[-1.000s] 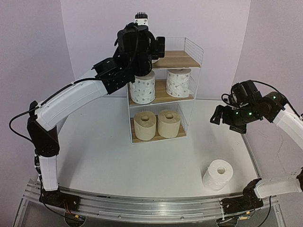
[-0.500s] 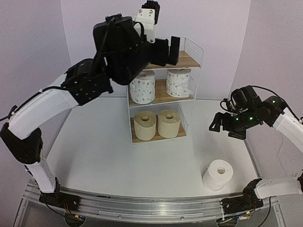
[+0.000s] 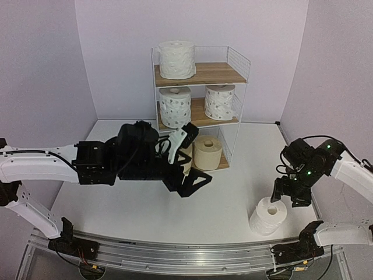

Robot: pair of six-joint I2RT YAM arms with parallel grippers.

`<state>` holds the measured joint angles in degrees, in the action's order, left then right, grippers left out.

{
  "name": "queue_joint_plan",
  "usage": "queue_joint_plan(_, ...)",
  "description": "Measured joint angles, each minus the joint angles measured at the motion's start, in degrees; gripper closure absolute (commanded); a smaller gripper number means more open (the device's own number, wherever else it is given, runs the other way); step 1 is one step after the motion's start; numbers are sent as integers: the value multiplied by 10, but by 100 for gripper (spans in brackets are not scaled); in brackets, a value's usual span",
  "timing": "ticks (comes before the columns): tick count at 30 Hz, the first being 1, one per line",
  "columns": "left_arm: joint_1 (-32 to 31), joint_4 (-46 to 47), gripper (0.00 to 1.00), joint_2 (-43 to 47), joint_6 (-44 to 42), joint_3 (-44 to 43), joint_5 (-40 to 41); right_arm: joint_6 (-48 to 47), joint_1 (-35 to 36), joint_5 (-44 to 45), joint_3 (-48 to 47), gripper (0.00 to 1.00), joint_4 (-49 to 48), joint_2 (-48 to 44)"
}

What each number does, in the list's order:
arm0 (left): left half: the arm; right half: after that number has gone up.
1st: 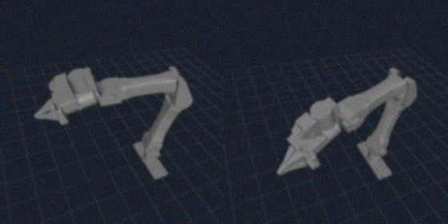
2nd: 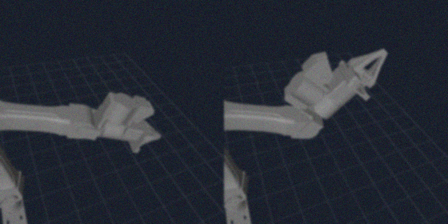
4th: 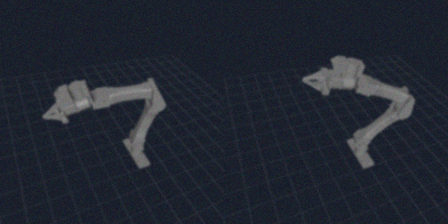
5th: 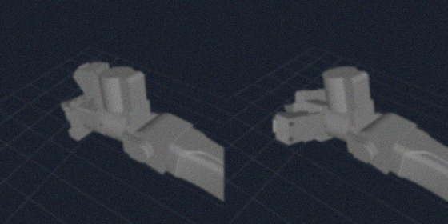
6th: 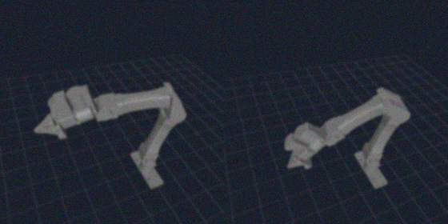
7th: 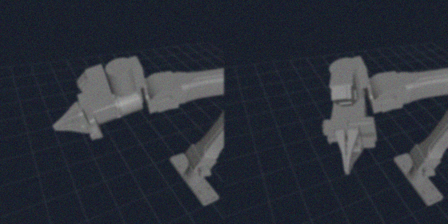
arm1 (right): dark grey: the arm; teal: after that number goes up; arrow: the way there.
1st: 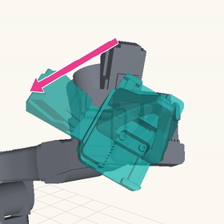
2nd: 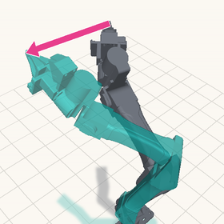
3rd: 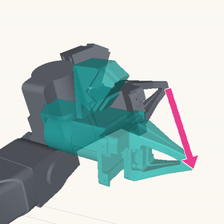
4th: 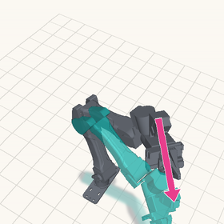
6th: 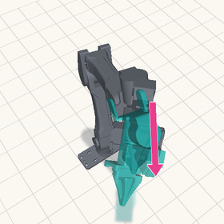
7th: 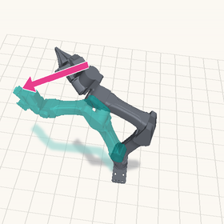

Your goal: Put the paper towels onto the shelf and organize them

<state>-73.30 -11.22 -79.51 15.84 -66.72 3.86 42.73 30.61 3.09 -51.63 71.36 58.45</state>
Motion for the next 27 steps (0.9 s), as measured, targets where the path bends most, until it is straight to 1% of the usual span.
queue_joint_plan(1, 5, 4, 0, -2, 15, 22, -18, 4, 0, -1, 12, 22, 4, -5)
queue_joint_plan(4, 31, 21, 0, -8, 41, 51, -53, 12, 0, -6, 43, 27, -1, -9)
queue_joint_plan(6, 50, 48, 0, -15, 56, 65, -74, 14, 0, -11, 62, 31, -20, -9)
queue_joint_plan(8, 67, 71, 0, -27, 65, 75, -91, 16, 0, -19, 78, 33, -41, -7)
queue_joint_plan(10, 77, 92, 0, -43, 67, 83, -106, 17, 0, -25, 90, 40, -61, -4)
queue_joint_plan(13, 80, 115, 0, -62, 63, 97, -129, 20, 0, -26, 99, 54, -80, 0)
queue_joint_plan(16, 80, 134, 0, -67, 40, 111, -158, 13, 0, -31, 95, 65, -88, 0)
queue_joint_plan(20, 80, 149, 0, -69, -19, 118, -200, -11, -1, -56, 62, 73, -88, 12)
queue_joint_plan(22, 80, 152, 0, -74, -54, 117, -226, -34, -1, -89, 34, 76, -90, 29)
queue_joint_plan(27, 80, 140, 0, -119, -139, 86, -295, -116, -1, -215, -37, 79, -100, 94)
